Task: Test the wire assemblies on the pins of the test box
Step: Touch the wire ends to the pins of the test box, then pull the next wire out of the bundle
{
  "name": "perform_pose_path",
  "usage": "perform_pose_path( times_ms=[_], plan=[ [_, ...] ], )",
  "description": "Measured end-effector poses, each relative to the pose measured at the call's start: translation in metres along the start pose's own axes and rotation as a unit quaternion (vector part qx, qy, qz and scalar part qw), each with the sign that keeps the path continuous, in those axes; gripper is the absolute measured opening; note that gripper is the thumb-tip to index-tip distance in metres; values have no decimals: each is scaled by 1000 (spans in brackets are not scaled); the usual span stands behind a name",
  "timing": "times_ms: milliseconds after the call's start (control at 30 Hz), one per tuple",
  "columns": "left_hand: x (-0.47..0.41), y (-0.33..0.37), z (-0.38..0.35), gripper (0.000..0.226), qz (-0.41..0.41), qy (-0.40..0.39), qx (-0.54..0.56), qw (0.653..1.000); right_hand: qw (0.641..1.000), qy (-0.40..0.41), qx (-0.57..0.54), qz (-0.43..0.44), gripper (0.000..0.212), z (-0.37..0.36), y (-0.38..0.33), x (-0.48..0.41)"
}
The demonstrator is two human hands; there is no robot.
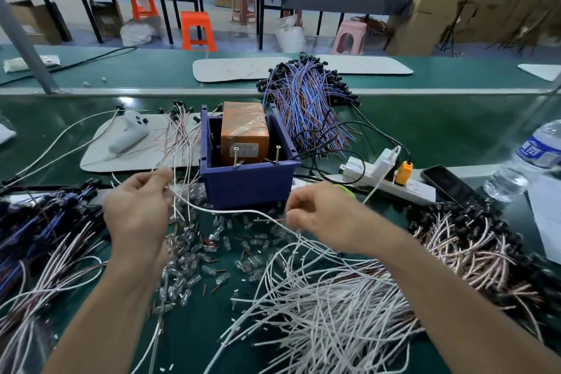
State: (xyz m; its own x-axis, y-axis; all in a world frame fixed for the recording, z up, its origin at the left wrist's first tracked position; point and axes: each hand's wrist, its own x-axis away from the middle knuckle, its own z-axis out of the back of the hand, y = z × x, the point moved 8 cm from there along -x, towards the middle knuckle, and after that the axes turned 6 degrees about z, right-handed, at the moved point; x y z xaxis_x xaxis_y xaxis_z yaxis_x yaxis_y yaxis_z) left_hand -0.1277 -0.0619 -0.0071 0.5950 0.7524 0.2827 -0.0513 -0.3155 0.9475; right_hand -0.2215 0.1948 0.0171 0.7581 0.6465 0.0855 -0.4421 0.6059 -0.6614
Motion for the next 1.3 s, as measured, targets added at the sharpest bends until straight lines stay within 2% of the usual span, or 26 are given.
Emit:
perform_pose_path(
  times_ms=[100,200,300,367,433,533,600,633,700,800,900,1000,1100,1300],
  plan=[
    [-7,-8,22,3,26,20,40,999,999,15,-30,6,20,-30,1,5],
    [-19,-12,47,7,17,63,13,998,997,22,-76,10,19,-47,1,9],
    [-21,-14,65,39,-17,92,-52,994,996,59,-67,23,18,-47,-1,6],
    [-4,-5,68,58,-91,110,-146,979,994,89,-63,30,18,-42,-4,2],
    [29,9,44,50,-221,49,-269,936,992,104,-59,40,18,-39,-10,-2],
    [80,3,-16,37,-340,-125,-408,838,991,110,-52,62,16,-37,-23,-8],
    [97,-3,-37,33,-391,-163,-447,788,990,110,-39,74,13,-35,-30,-9],
    [98,-2,-40,28,-398,-157,-452,783,991,110,-32,74,12,-33,-32,-8],
    [88,0,-37,18,-367,-151,-444,804,991,103,-39,74,12,-27,-33,-2],
    [70,-2,-24,23,-290,-171,-391,857,994,78,-40,72,9,-13,-27,8],
    [63,-1,-18,30,-242,-175,-365,882,995,64,-41,59,8,11,-13,16],
    [64,-6,-23,23,-202,-199,-339,897,997,56,-39,42,17,31,3,29],
    [78,-11,-48,17,-191,-258,-358,877,997,69,-13,17,19,48,22,47],
    [114,-22,-107,15,-182,-373,-430,802,993,101,49,-42,21,93,65,98]
  ],
)
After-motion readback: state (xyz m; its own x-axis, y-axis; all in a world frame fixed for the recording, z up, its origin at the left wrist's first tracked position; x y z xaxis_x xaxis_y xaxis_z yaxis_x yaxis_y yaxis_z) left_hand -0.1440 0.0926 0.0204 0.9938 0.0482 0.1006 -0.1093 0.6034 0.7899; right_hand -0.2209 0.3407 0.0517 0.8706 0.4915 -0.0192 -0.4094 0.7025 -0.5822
